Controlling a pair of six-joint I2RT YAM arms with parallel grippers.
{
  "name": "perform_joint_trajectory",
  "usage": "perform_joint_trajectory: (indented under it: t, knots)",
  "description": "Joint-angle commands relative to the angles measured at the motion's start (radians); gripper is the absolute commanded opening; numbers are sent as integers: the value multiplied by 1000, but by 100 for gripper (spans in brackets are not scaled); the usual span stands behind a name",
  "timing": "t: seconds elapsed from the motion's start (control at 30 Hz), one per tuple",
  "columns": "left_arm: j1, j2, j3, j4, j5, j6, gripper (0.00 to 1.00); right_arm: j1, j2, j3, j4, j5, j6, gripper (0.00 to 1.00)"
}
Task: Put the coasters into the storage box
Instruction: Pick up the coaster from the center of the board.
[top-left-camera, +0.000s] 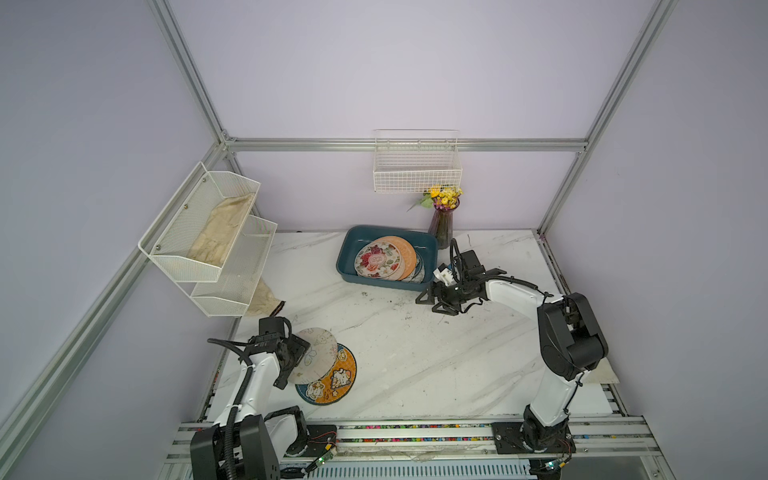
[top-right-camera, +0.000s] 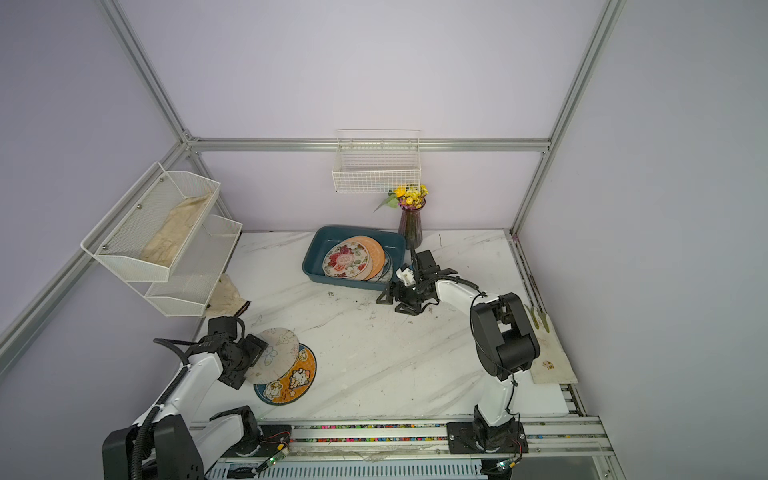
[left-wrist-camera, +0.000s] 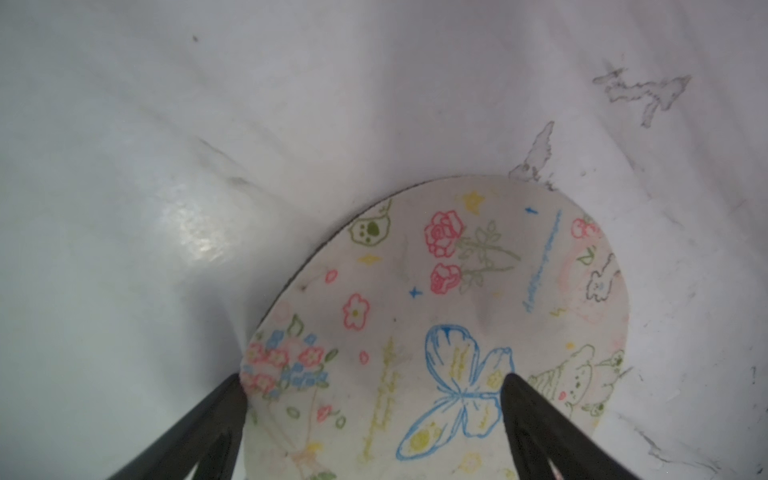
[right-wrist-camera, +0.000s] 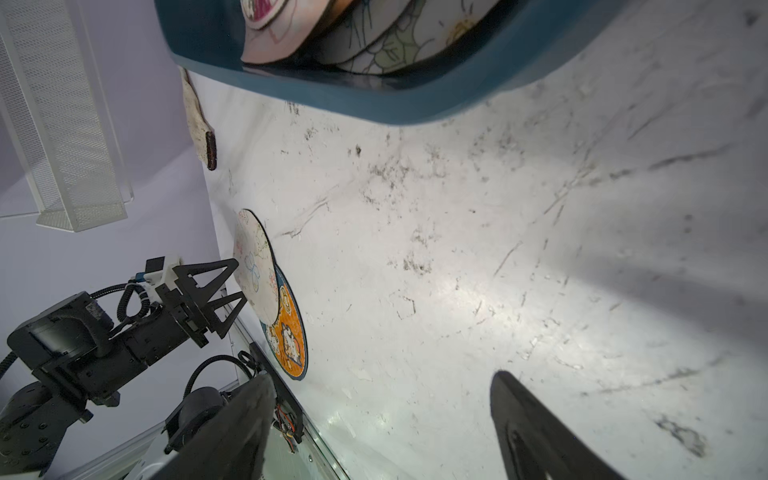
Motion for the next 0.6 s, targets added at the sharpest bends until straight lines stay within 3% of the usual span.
perform_joint_trajectory:
  t: [0.0,0.37,0.57]
  knots:
    - [1,43,-39,77,78,-11,89,-9,25,19,8,-26,-17,83]
    - [1,9,-20,37,73,6,66,-18,38,14,32,-42,-6,83]
    - [1,-26,10,-13,39,9,33,-19,41,25,32,-45,-3,83]
